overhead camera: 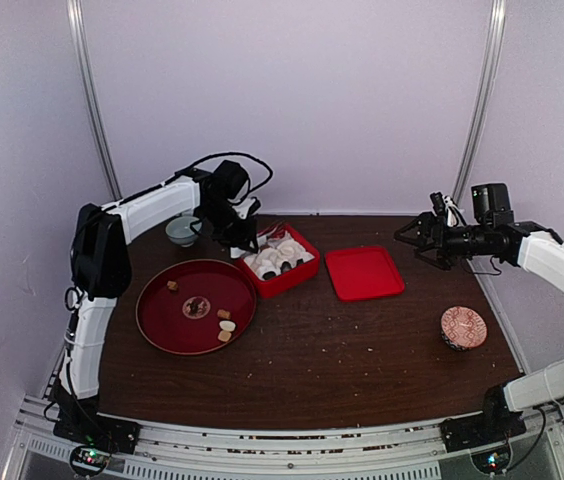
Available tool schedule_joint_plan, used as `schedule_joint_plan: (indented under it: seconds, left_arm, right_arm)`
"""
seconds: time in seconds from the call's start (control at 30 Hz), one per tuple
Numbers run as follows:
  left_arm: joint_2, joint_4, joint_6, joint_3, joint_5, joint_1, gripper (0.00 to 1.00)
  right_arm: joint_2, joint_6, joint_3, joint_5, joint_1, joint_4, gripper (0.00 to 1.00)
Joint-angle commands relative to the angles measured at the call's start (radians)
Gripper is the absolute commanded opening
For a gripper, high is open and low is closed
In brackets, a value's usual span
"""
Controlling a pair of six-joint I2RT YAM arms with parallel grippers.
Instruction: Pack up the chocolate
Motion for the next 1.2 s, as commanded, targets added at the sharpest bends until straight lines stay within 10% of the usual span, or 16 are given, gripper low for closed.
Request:
schedule_joint_plan:
  seconds: [0.0, 0.47, 1.17]
  left_arm:
    - [0.010, 0.047, 0.001, 0.053, 0.014, -0.008, 0.27]
    - [-0.102, 0.034, 0.023, 0.008, 0.000, -0.001, 0.30]
    - [-0.873, 0.143, -0.077, -0.989, -0.108, 0.048, 0.31]
  right_arm:
    - [0.007, -0.023, 0.033, 0.014, 0.006, -0.004, 1.00]
    - [0.006, -0.027, 0.037, 0.009, 0.006, -0.002, 1.00]
    - [0.007, -0.021, 0.024, -0.011, 0.006, 0.009, 1.00]
